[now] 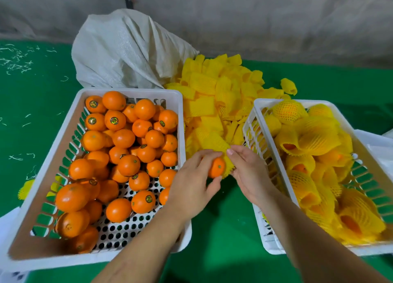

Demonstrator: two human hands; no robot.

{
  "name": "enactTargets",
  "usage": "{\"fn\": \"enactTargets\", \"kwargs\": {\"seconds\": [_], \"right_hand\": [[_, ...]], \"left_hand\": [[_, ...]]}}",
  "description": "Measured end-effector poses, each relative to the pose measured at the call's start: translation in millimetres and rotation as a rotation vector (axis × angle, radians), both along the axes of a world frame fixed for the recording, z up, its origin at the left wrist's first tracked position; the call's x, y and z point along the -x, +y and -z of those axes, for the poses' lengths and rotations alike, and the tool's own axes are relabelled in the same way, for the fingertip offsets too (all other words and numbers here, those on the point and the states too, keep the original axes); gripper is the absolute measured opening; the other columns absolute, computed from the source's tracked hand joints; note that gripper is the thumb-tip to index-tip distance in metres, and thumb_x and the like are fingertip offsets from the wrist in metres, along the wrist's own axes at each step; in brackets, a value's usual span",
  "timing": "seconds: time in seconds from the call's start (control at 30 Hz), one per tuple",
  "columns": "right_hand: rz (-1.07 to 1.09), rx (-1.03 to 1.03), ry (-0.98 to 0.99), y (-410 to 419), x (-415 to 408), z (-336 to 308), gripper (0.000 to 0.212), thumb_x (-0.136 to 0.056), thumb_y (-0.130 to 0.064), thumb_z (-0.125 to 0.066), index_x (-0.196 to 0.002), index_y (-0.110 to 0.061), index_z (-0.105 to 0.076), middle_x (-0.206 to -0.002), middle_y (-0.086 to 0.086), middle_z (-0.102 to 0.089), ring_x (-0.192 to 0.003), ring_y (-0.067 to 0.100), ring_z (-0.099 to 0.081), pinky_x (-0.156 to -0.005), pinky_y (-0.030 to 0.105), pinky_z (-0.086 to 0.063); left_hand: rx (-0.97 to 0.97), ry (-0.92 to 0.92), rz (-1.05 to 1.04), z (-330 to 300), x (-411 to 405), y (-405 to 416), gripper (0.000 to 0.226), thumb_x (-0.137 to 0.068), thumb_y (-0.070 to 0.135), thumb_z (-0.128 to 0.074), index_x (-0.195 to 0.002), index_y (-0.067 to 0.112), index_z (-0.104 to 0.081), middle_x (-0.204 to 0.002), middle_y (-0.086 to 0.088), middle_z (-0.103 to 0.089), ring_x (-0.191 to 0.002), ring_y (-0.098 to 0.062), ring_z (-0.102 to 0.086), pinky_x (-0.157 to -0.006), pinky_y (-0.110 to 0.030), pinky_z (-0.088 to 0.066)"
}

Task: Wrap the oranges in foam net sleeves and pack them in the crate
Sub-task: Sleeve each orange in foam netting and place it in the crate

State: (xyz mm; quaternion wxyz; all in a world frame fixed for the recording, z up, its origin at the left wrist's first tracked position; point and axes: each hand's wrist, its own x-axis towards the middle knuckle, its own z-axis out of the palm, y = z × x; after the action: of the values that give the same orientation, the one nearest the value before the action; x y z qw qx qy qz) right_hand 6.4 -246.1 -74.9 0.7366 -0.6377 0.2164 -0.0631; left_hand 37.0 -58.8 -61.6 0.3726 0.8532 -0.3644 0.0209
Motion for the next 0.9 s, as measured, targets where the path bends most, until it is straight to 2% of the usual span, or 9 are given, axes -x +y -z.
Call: {"fn": "enactTargets", "kwargs": {"seconds": [0.1, 0.17, 0.23, 0.33, 0.43, 0.5, 0.6, 0.77, 0.9], "right_hand": [[-0.108, -0.349, -0.144, 14.7, 22.7, -17.8, 0.041, -0.094, -0.029, -0.069, -0.132, -0.015, -0.069, -0.137, 0.018, -0.066, -0.123, 0.029, -0.065, -0.094, 0.036, -0.057], [-0.162, -0.379, -0.178, 22.2, 34.3, -30.7, 0.042, -0.092, -0.021, -0.064, -0.133, -0.017, -0.069, -0.139, 0.017, -0.065, -0.121, 0.025, -0.066, -0.093, 0.031, -0.055], [-0.165, -0.225, -0.184, 31.9, 43.9, -36.8, 0.041, -0.09, -0.028, -0.065, -0.13, -0.022, -0.071, -0.133, 0.014, -0.069, -0.122, 0.026, -0.065, -0.099, 0.038, -0.053], [-0.064, 0.074, -0.137, 52.4, 54.7, -43.5, 0.038, -0.083, -0.044, -0.066, -0.12, -0.037, -0.075, -0.122, 0.0, -0.075, -0.117, 0.019, -0.069, -0.105, 0.045, -0.052], [-0.135, 0.199, -0.185, 66.3, 62.5, -47.9, 0.036, -0.085, -0.045, -0.07, -0.121, -0.04, -0.074, -0.117, -0.01, -0.072, -0.11, 0.011, -0.069, -0.099, 0.036, -0.055], [-0.201, 0.253, -0.203, 75.4, 65.2, -48.8, 0.036, -0.086, -0.045, -0.072, -0.122, -0.042, -0.074, -0.107, -0.012, -0.066, -0.099, 0.01, -0.068, -0.088, 0.031, -0.056], [-0.177, 0.22, -0.195, 89.9, 67.0, -48.1, 0.041, -0.08, -0.046, -0.077, -0.121, -0.044, -0.073, -0.1, -0.016, -0.062, -0.096, 0.013, -0.069, -0.083, 0.029, -0.057], [-0.067, 0.289, -0.137, 89.4, 65.0, -48.0, 0.028, -0.092, -0.032, -0.063, -0.118, -0.03, -0.074, -0.106, -0.007, -0.075, -0.102, 0.016, -0.072, -0.095, 0.048, -0.058], [-0.077, 0.323, -0.146, 95.6, 66.1, -51.8, 0.037, -0.081, -0.048, -0.072, -0.116, -0.036, -0.074, -0.101, -0.014, -0.063, -0.095, 0.014, -0.069, -0.085, 0.035, -0.06]], "left_hand": [[0.118, 0.18, -0.051, -6.1, 5.8, 5.9, 0.063, -0.094, 0.035, -0.077, -0.15, 0.026, -0.049, -0.137, 0.01, -0.058, -0.115, -0.003, -0.055, -0.089, -0.004, -0.039], [0.252, 0.408, -0.088, -12.1, 11.6, 9.8, 0.069, -0.093, 0.04, -0.075, -0.154, 0.029, -0.046, -0.138, 0.016, -0.058, -0.116, 0.005, -0.058, -0.094, -0.003, -0.042], [0.443, 0.654, -0.09, -17.5, 20.6, 13.6, 0.069, -0.088, 0.042, -0.072, -0.152, 0.032, -0.048, -0.139, 0.015, -0.062, -0.118, 0.007, -0.063, -0.099, -0.013, -0.05], [0.63, 0.79, -0.109, -14.9, 39.0, 23.2, 0.056, -0.087, 0.038, -0.071, -0.141, 0.031, -0.057, -0.13, 0.009, -0.071, -0.117, -0.002, -0.068, -0.095, -0.019, -0.055], [0.802, 0.894, -0.137, -8.1, 50.3, 38.0, 0.053, -0.094, 0.035, -0.065, -0.143, 0.018, -0.059, -0.132, 0.0, -0.073, -0.122, -0.016, -0.069, -0.096, -0.024, -0.056], [0.882, 0.978, -0.158, -6.7, 51.2, 46.0, 0.049, -0.097, 0.038, -0.059, -0.142, 0.019, -0.06, -0.132, -0.008, -0.072, -0.123, -0.024, -0.069, -0.097, -0.033, -0.058], [0.891, 1.012, -0.147, -9.5, 49.6, 49.9, 0.043, -0.101, 0.043, -0.056, -0.138, 0.021, -0.059, -0.13, -0.012, -0.071, -0.124, -0.03, -0.068, -0.102, -0.045, -0.054], [0.863, 0.992, -0.171, -13.2, 49.4, 47.3, 0.051, -0.085, 0.06, -0.072, -0.129, 0.035, -0.063, -0.125, -0.006, -0.074, -0.116, -0.024, -0.072, -0.088, -0.026, -0.059], [0.858, 0.965, -0.153, -9.8, 50.1, 44.6, 0.051, -0.084, 0.055, -0.076, -0.129, 0.036, -0.062, -0.125, -0.003, -0.072, -0.117, -0.022, -0.071, -0.093, -0.028, -0.059]]}}
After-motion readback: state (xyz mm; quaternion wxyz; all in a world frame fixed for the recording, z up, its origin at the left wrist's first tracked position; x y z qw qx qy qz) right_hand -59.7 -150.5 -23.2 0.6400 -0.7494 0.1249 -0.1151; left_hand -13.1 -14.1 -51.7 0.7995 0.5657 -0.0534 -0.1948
